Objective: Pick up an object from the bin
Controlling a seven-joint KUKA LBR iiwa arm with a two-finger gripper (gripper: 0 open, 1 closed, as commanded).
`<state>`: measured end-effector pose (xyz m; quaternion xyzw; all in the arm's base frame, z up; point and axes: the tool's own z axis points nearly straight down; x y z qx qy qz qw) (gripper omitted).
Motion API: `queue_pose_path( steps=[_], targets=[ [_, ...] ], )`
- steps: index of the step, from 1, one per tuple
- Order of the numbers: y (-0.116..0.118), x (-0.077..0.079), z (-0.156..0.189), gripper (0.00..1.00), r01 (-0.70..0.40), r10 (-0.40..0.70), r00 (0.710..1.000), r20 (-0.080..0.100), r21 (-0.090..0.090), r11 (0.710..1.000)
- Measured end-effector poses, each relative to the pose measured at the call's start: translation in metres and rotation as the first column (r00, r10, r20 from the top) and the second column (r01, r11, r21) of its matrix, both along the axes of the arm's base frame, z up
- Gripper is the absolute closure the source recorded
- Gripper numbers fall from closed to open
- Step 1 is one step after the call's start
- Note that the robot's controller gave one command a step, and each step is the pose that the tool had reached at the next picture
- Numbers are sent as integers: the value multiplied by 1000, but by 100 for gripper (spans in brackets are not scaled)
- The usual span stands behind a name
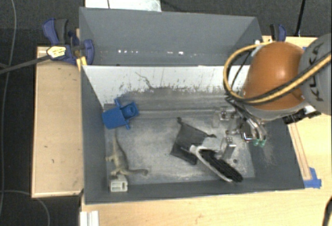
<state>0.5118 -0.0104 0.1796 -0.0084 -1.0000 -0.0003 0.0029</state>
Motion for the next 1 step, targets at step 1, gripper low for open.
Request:
queue_pose_path(
  steps=[1],
  targets=[
    [0, 1, 4, 0, 0, 0, 1000, 8, 0, 1000]
  ],
)
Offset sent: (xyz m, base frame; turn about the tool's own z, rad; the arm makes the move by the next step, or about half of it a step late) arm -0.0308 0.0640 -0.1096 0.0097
